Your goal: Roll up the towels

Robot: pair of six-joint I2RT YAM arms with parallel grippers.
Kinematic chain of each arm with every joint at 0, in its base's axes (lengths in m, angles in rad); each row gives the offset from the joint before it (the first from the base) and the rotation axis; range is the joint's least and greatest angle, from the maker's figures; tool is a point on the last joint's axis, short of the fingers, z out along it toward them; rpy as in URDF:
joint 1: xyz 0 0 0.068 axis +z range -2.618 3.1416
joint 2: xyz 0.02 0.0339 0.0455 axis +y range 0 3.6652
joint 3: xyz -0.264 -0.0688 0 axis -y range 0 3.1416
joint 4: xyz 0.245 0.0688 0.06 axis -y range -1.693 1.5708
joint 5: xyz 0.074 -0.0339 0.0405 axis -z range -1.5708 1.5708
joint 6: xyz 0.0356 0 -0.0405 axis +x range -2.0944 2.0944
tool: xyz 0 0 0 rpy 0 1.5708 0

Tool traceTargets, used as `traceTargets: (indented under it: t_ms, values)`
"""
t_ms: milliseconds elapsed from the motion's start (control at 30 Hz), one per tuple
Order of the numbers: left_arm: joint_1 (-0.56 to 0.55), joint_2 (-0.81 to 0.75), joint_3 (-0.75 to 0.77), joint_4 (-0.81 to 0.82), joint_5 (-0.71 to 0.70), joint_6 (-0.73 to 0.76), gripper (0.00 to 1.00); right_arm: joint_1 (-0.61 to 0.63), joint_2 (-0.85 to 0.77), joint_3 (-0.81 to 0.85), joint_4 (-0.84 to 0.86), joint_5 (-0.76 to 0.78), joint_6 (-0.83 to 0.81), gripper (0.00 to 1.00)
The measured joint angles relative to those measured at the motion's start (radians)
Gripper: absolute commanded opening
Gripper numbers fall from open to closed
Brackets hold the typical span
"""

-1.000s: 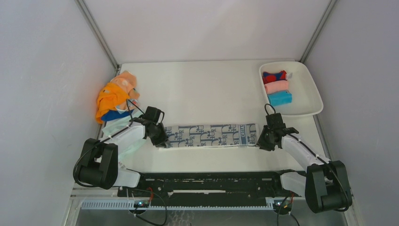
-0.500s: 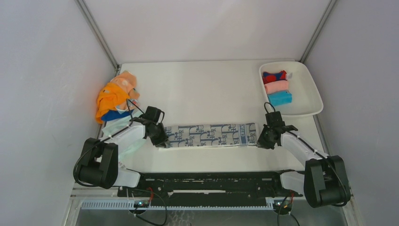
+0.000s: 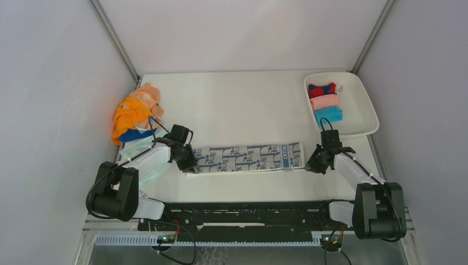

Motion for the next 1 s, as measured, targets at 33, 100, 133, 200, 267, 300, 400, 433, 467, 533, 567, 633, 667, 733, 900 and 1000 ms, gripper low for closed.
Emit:
traceTargets:
  t_ms: [33, 100, 133, 200, 267, 300, 400, 433, 467, 533, 567, 633, 667, 733, 900, 1000]
  values:
    - [-0.001, 0.000, 0.000, 0.000, 0.000, 0.000, 0.30, -0.002, 0.001, 0.000, 0.002, -0.003, 0.000, 0.05]
    - [-0.005, 0.000, 0.000, 0.000, 0.000, 0.000, 0.31, -0.003, 0.002, 0.000, 0.004, -0.005, 0.000, 0.10]
    - [-0.008, 0.000, 0.000, 0.000, 0.000, 0.000, 0.31, -0.003, 0.001, 0.000, 0.005, -0.006, -0.002, 0.12]
    - [-0.013, 0.000, 0.001, 0.000, -0.001, 0.000, 0.31, -0.003, -0.005, -0.001, 0.006, -0.002, -0.007, 0.15]
    - [-0.015, 0.000, 0.001, 0.000, -0.003, 0.001, 0.31, -0.006, -0.021, -0.003, 0.000, 0.009, -0.012, 0.17]
    - [-0.015, 0.000, 0.001, 0.000, -0.003, 0.001, 0.31, -0.008, -0.031, -0.003, -0.005, 0.017, -0.016, 0.18]
    - [-0.015, 0.000, 0.001, 0.000, -0.004, 0.001, 0.31, -0.011, -0.085, -0.003, -0.025, 0.044, -0.032, 0.21]
    - [-0.016, 0.000, 0.001, 0.000, -0.005, 0.001, 0.31, -0.011, -0.108, -0.003, -0.029, 0.047, -0.039, 0.22]
    - [-0.017, 0.000, 0.002, 0.000, -0.005, 0.001, 0.31, -0.012, -0.125, -0.003, -0.030, 0.046, -0.046, 0.23]
    - [-0.017, 0.000, 0.002, 0.000, -0.005, 0.001, 0.31, -0.013, -0.150, -0.003, -0.026, 0.035, -0.057, 0.24]
    - [-0.017, 0.000, 0.002, 0.000, -0.006, 0.001, 0.31, -0.013, -0.155, -0.002, -0.023, 0.023, -0.062, 0.25]
    - [-0.017, 0.000, 0.002, 0.000, -0.006, 0.001, 0.31, -0.013, -0.147, 0.002, -0.011, -0.002, -0.072, 0.25]
    - [-0.018, 0.000, 0.002, 0.000, -0.006, 0.001, 0.31, -0.013, -0.138, 0.002, -0.005, -0.014, -0.079, 0.26]
    - [-0.018, 0.000, 0.002, 0.000, -0.006, 0.001, 0.31, -0.013, -0.110, 0.005, 0.010, -0.039, -0.091, 0.26]
    - [-0.018, 0.000, 0.002, 0.000, -0.007, 0.001, 0.31, -0.013, -0.045, 0.007, 0.036, -0.084, -0.106, 0.26]
    - [-0.018, 0.000, 0.002, 0.000, -0.007, 0.001, 0.31, -0.012, -0.025, 0.007, 0.049, -0.107, -0.113, 0.27]
